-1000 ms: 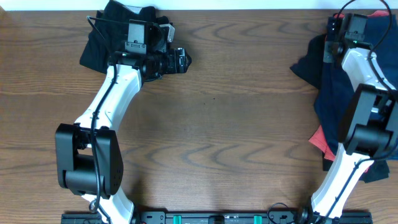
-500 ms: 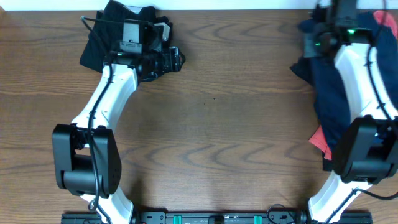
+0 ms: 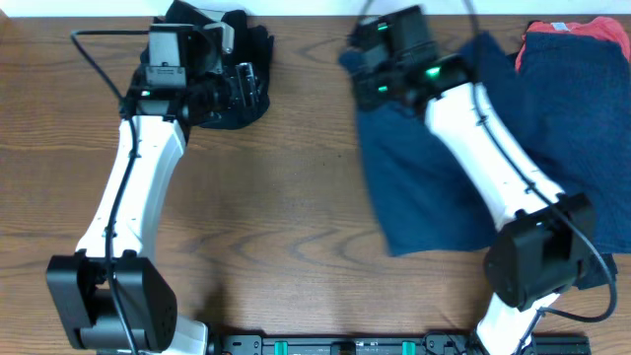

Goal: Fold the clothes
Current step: 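Pull the navy shorts left onto the open table with the right gripper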

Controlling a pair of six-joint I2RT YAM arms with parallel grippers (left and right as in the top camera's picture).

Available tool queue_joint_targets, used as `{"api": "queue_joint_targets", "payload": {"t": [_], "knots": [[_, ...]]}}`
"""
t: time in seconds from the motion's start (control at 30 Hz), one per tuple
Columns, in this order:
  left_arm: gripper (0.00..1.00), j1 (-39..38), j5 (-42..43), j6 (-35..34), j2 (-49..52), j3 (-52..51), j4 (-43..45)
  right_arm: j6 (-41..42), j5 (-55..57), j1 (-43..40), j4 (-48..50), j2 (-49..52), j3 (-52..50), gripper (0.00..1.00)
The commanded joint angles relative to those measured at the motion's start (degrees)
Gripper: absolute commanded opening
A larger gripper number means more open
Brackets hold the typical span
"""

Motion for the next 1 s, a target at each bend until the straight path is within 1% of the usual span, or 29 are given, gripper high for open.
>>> {"api": "queue_joint_targets", "payload": {"t": [0.0,0.1,0.13,0.2,0.23,0.27,0.3,0.4,0.47,0.63,0.73,0.83,0.87,0.97], "knots": [[0.69,1.3,-0.5,-0.1,-0.6,0.5,-1.9,3.3,-2.4,4.5,3.1,1.6,0.9,0.01],[0.69,1.6,-0.6,1.8,-0.6,0.5,-4.3,5.2,-2.4,7.8,6.6,3.5,0.9,0.01],[0.69,1.6,-0.6,2.5,-0.6,0.5,-4.8,5.3,-2.4,8.5,7.1,3.8,0.9,0.03],[0.69,1.6,-0.6,3.2,-0.6,0.5,-5.4,5.2,-2.4,9.7,7.6,4.1,0.9,0.33],[0.69,1.6,-0.6,3.2,-0.6,0.5,-5.4,5.2,-2.4,9.9,7.6,4.1,0.9,0.53],[0.69,1.6,-0.6,3.2,-0.6,0.5,-5.4,5.2,-2.2,10.1,7.6,3.9,1.0,0.65],[0.69,1.6,-0.5,3.2,-0.6,0.5,-5.4,5.2,-2.1,9.9,7.4,3.7,1.2,0.72],[0.69,1.6,-0.5,3.2,-0.6,0.5,-5.4,5.2,-1.9,7.6,5.7,2.1,2.4,0.77],[0.69,1.6,-0.6,3.2,-0.6,0.5,-5.4,5.3,-1.0,5.4,4.4,1.0,3.0,0.78],[0.69,1.0,-0.5,3.2,-0.1,0.4,-5.4,4.9,0.0,-3.2,2.2,-0.2,3.2,0.79],[0.69,-0.3,-0.5,3.2,1.0,-0.1,-5.4,1.7,0.0,-9.1,1.5,0.5,3.2,0.80],[0.69,-1.8,-0.5,3.1,2.7,-0.2,-5.4,-4.7,0.5,-13.9,1.6,1.7,3.2,0.85],[0.69,-2.4,-0.5,3.1,3.5,-0.2,-5.4,-6.5,2.4,-16.0,1.1,2.7,3.2,0.87],[0.69,-3.8,-0.5,3.1,5.1,-0.2,-5.4,-8.2,3.6,-19.7,-1.7,4.5,3.2,0.90]]}}
